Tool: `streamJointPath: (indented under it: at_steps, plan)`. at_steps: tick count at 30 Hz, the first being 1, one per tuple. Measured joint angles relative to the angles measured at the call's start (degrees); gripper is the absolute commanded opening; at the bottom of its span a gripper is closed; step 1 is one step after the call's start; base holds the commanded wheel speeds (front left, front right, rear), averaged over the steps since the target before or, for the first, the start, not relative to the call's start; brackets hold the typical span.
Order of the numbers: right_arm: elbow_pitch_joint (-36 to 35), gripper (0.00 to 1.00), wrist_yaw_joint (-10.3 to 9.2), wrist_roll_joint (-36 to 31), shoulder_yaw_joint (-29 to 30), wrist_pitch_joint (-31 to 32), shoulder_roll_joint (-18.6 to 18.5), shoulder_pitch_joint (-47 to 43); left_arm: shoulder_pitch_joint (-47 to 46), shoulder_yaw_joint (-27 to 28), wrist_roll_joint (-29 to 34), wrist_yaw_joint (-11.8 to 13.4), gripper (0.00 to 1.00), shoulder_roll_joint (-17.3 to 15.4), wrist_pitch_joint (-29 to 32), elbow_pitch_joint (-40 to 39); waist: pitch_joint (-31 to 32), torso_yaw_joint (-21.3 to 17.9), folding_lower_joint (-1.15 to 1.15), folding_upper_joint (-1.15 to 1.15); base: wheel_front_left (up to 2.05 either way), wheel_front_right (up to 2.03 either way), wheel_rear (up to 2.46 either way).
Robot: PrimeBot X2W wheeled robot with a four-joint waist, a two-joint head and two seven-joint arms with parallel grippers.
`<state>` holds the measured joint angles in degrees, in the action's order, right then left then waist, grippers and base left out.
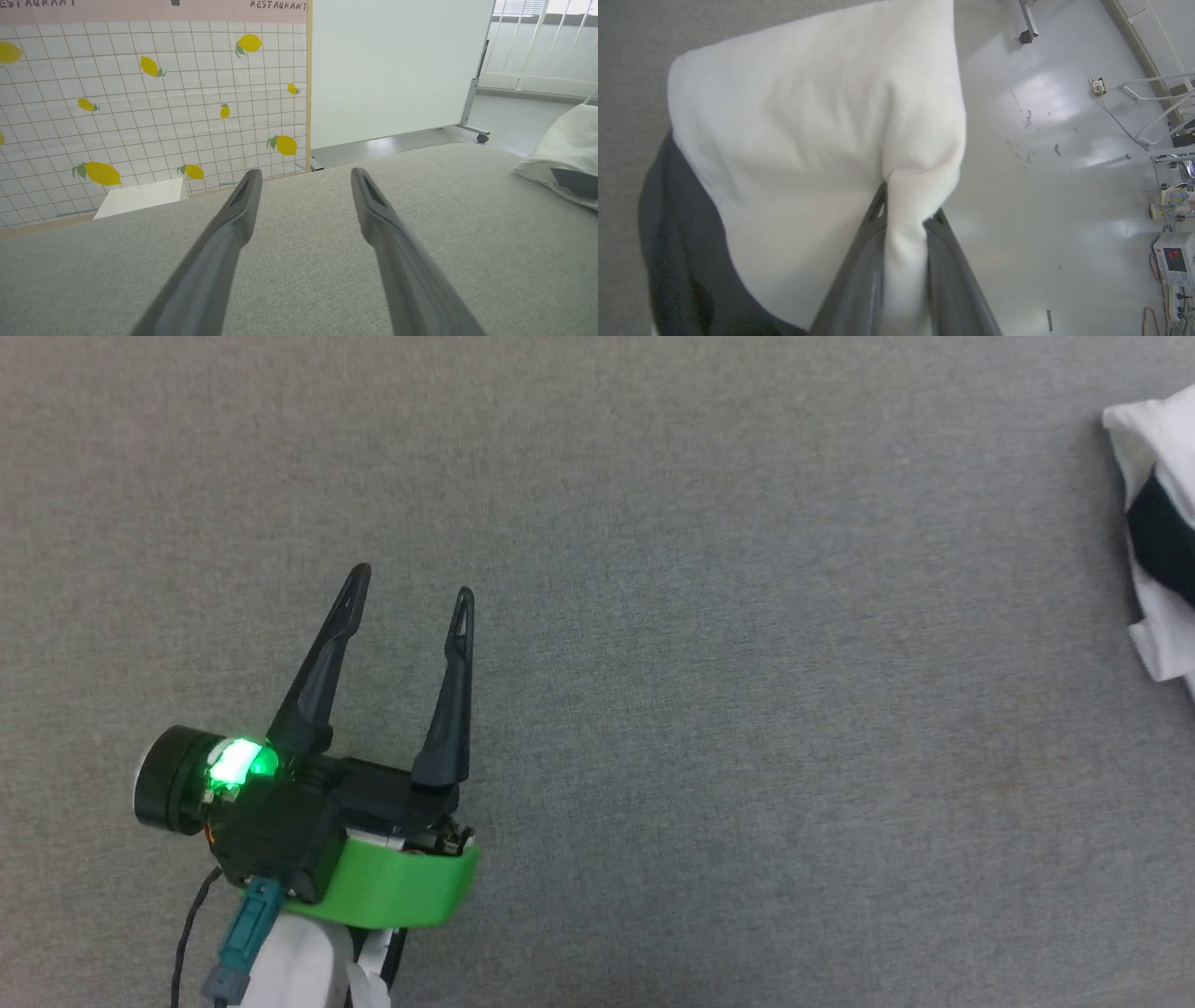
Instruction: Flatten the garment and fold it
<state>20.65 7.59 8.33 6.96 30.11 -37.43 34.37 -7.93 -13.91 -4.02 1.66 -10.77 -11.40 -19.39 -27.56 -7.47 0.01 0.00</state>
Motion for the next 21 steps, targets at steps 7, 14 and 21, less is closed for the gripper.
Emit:
streamJointPath:
  at_steps: [7,14,21]
  plan:
    - [5.1,1.0,-0.01,-3.4,1.5,-3.4,1.8,2.0,-0.4,-0.5,-0.1,0.2,1.0,0.0,0.7,-0.3,-3.9,0.5,0.0,0.0,0.0,0.0,0.0]
    - [8.2,1.0,-0.01,-5.3,2.8,-4.1,3.5,2.6,-1.1,0.5,-1.7,0.5,1.0,0.4,0.5,-1.3,-3.4,0.2,0.0,0.0,0.0,0.0,0.0]
    - [8.3,1.0,0.0,-6.8,4.2,-5.5,3.9,2.9,-0.7,1.7,-2.7,2.1,1.0,1.7,-1.4,0.0,-0.1,0.0,-0.01,0.0,0.0,0.0,0.0]
